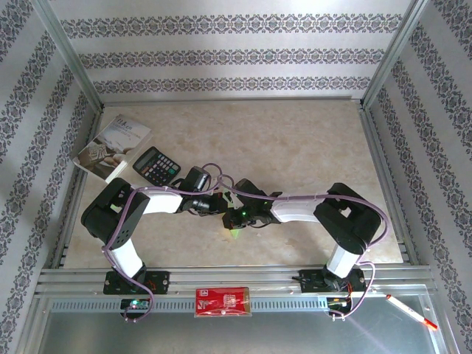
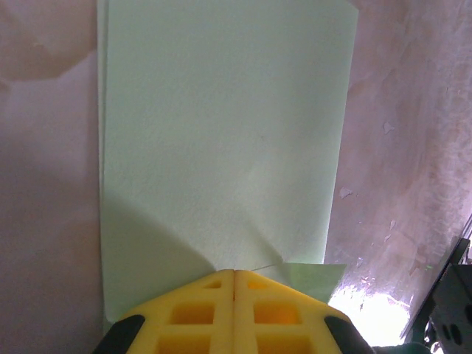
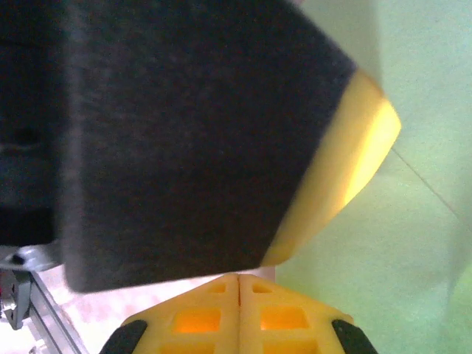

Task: Fold a paper plane with a square sheet of paper (pick it up from the middle)
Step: Third fold the triangle at the center of the table.

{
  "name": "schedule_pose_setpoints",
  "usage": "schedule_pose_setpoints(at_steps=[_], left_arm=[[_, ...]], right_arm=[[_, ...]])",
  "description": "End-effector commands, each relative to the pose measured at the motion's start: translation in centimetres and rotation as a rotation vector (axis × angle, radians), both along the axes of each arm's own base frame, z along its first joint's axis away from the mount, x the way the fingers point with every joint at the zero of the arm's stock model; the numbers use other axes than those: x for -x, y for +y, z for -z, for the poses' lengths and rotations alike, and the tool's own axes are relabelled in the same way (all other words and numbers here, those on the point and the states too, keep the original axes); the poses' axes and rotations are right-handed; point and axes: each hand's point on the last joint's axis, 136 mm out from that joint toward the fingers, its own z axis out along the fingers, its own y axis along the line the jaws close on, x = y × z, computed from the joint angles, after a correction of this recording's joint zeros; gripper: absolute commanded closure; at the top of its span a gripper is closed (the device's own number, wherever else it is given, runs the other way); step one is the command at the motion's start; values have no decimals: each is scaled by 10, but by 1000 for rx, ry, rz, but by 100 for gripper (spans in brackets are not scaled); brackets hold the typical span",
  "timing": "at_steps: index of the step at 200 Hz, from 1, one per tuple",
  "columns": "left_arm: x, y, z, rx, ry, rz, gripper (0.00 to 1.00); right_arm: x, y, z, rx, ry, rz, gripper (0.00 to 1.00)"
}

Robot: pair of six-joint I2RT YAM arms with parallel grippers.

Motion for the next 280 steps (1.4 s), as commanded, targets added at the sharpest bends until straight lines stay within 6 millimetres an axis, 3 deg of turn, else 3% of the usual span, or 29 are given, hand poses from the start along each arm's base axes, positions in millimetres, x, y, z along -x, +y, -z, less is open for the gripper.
schedule_pose_setpoints(at_steps=[1,61,168,189,226,280], left_arm=[[23,30,44,-152,106,-15,100],[24,33,48,-174,104,-4,100],[23,36,48,-195,101,1,100],[23,36,48,-194,103,0,100],[23,35,49,-188,109,-2,100],[23,34,48,-179,110,-2,100]], right_arm=[[1,3,2,-3,4,-18,99],[37,-30,28,76,109,-27,100],[88,-63,35,122,172,-33,100],[78,-60,20,91,137,-21,100],[45,-25,-19,-48,62,-10,100],[31,-7,-13,-65,73,-25,100]])
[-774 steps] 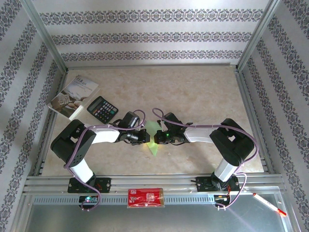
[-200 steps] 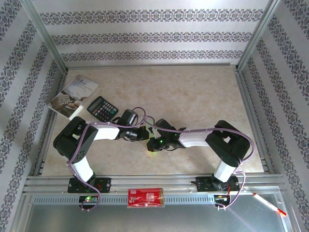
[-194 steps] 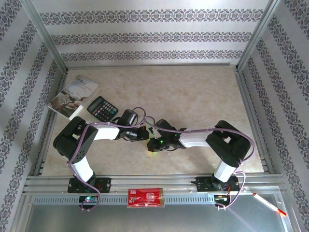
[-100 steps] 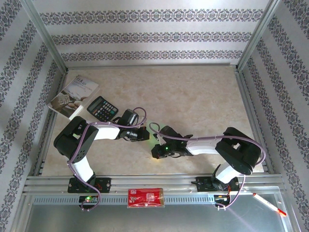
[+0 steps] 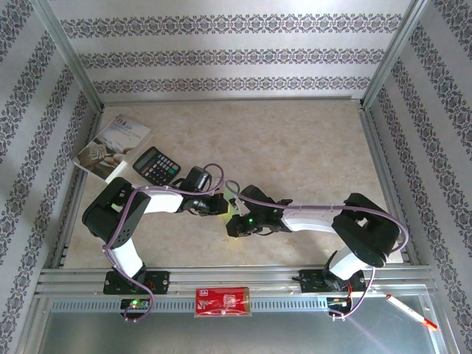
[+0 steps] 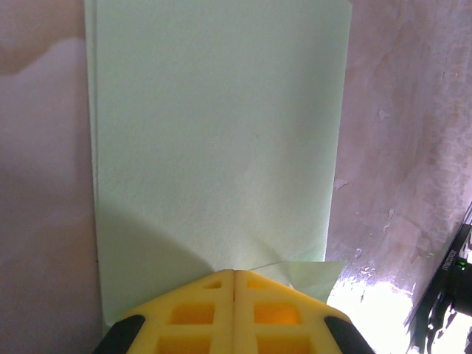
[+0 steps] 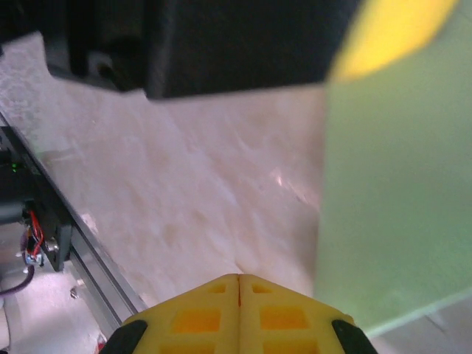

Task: Fold a paper plane with a square sheet of paper (pick it up from the middle)
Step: Third fold the triangle at the center of the table.

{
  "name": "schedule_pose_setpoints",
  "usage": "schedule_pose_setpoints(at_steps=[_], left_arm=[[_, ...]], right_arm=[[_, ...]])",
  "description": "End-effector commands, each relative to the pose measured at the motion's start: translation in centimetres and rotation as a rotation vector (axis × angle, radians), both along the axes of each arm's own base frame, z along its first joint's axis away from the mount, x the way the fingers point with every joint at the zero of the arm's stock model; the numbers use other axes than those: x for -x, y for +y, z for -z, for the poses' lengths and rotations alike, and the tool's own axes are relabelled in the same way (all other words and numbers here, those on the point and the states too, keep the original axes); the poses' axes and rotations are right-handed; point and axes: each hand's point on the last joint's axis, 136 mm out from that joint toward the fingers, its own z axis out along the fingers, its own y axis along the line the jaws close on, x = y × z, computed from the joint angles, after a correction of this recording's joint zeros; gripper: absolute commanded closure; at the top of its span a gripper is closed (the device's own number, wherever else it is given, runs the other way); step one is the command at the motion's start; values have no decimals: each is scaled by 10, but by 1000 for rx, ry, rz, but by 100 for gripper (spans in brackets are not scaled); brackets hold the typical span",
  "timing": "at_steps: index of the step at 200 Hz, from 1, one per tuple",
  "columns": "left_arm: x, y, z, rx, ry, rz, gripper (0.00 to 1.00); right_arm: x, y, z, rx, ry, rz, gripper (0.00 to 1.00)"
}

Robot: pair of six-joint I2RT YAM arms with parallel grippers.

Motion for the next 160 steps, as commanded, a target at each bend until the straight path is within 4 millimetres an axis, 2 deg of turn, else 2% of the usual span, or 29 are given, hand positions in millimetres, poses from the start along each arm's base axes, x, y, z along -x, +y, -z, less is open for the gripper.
schedule_pose_setpoints(at_steps=[1,50,60,85,108,129,160], left_arm=[[21,36,47,-187,118,-44,100],[17,30,36,-151,108,-45,100],[15,25,28,-120,105,-46,100],[11,11,-1,-18,90,-64,91],[17,4,-18,31,88,-73,84],[30,1,-19,39,106,-64,84],[40,-7,-10,38,144,-48,93]], right_arm=[[-5,2,6,1,27,1,100],[-1,-17,31,60,61,25,100],[1,-21,37,70,72,31,100],[5,-30,45,89,85,46,100],[7,-34,48,93,92,59,100],[8,-36,49,96,92,62,100],[8,-37,50,101,86,61,100]])
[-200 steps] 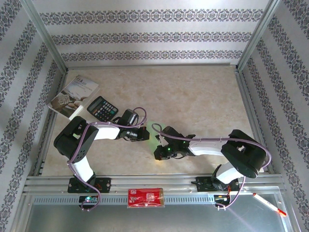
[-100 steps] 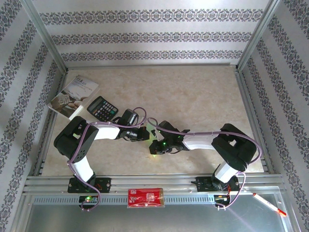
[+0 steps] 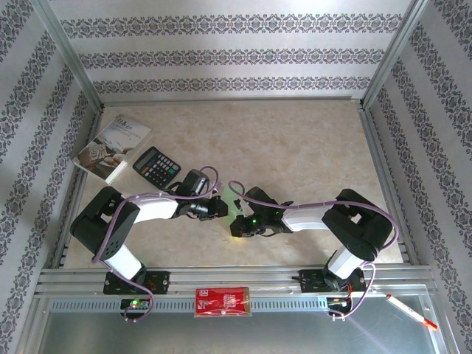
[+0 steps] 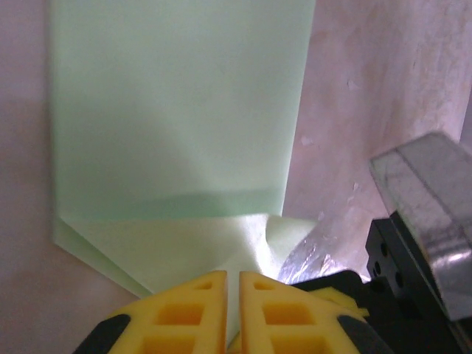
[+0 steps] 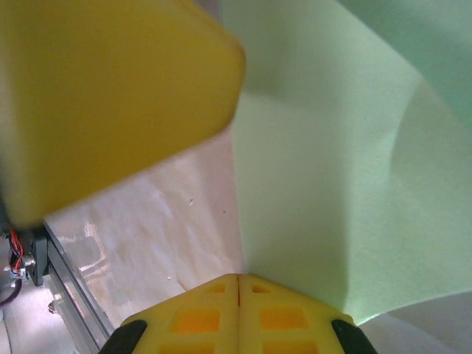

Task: Fold a paper plane with a square sheet of paper (pick it up from the middle)
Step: Third fold the triangle at the center of the table.

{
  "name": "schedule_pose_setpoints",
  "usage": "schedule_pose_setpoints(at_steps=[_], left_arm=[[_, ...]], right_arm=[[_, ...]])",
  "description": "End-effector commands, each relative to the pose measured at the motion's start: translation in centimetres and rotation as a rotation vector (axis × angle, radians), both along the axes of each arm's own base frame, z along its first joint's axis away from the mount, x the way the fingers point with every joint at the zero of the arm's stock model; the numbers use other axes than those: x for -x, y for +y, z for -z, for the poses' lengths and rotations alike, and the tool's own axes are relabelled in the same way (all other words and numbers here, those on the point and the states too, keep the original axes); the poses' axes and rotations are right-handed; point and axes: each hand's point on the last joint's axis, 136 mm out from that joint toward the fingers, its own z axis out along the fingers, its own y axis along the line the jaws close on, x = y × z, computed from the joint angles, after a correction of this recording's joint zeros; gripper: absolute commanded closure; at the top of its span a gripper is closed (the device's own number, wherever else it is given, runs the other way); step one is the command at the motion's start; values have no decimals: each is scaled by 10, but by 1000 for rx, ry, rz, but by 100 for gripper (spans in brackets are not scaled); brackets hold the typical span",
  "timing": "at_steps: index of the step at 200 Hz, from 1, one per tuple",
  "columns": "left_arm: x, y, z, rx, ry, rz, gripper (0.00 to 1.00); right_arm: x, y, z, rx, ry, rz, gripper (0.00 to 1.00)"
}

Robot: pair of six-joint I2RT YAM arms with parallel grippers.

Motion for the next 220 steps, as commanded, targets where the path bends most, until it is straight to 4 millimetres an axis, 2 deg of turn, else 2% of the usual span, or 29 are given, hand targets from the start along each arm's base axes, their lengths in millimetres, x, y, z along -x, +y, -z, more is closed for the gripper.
schedule_pose_setpoints(at_steps=[1,23,49,120,181,220], left_arm=[[14,-4,9,-2,69,3,93],[12,-4,21,-32,87,6,98],[4,5,29,-60,86,-27,100],[-25,25,27,-67,65,-89,100],[-48,44,36,-97,62,-145,100],[-67,59,26,-89,28,-200,100]], right_arm=[[12,-24,25,103,57,21,100],[13,-26,28,116,69,26,100],[18,-34,33,159,96,44,100],[37,-60,50,270,173,37,100],[40,-64,50,287,172,31,100],[41,-67,49,282,164,26,100]])
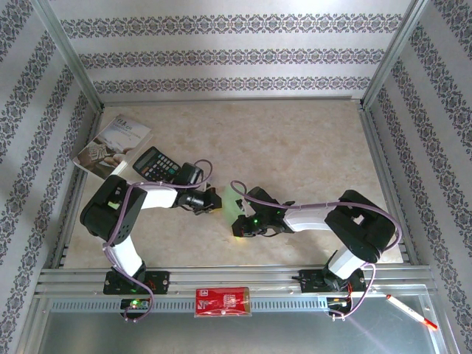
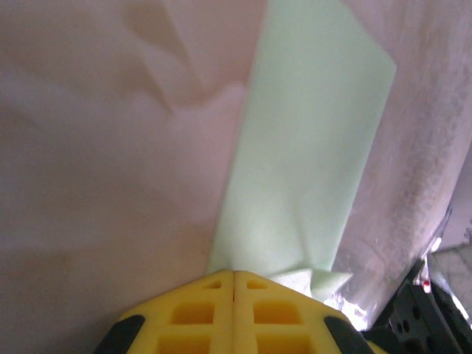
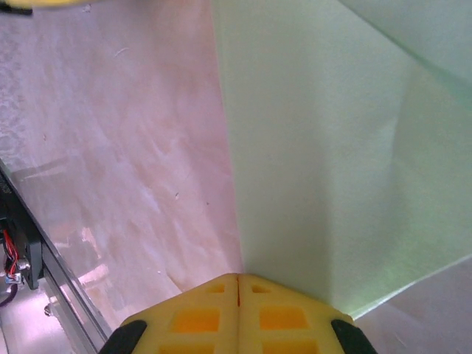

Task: Fold a paper plane with a square sheet of paper (pick it up from the middle)
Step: Third fold the triangle at the center of the table.

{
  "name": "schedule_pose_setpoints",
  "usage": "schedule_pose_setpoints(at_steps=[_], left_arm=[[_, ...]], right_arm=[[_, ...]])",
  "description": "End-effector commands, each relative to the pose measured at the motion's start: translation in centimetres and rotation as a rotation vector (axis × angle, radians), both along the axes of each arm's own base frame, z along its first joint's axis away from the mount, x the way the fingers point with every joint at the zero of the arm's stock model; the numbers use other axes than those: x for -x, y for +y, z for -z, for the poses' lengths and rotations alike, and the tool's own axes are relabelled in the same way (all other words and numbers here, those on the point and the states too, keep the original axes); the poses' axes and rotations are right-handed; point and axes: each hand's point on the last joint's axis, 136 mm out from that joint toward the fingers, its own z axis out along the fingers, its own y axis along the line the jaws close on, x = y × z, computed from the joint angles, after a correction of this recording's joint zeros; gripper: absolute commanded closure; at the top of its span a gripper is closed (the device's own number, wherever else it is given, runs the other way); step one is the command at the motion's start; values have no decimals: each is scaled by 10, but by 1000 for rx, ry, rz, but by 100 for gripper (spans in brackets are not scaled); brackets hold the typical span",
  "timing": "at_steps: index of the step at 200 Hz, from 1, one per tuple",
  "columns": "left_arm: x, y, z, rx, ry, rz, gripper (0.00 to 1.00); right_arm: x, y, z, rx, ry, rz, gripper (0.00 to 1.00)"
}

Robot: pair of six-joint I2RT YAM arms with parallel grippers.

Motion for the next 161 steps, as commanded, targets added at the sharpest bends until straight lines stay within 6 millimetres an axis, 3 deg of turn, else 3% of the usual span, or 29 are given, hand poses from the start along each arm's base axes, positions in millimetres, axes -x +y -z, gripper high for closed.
schedule_pose_setpoints(at_steps=[1,28,46,64,89,110,129,161], left_arm=[[-23,28,8,-85,-33,-85,100],[-26,24,-16,-32,-89,-99,97],[-14,10,-32,1,-126,-62,90],[-1,-2,-42,14,-150,-19,84],[5,-13,-44,11,-168,23,80],[3,-17,-37,-6,-145,43,79],[-1,-11,-33,-59,-139,36,78],[2,-1,-32,-109,-147,36,71]], right_arm=[[39,-57,47,248,153,5,100],[33,-44,31,184,102,-39,100],[26,-29,7,99,37,-100,100],[19,-29,-10,67,-12,-121,100],[-8,-50,-23,52,-47,15,96],[-29,-39,-42,8,-112,93,92],[-40,-28,-44,26,-133,118,91],[-51,-30,-21,86,-99,167,94]])
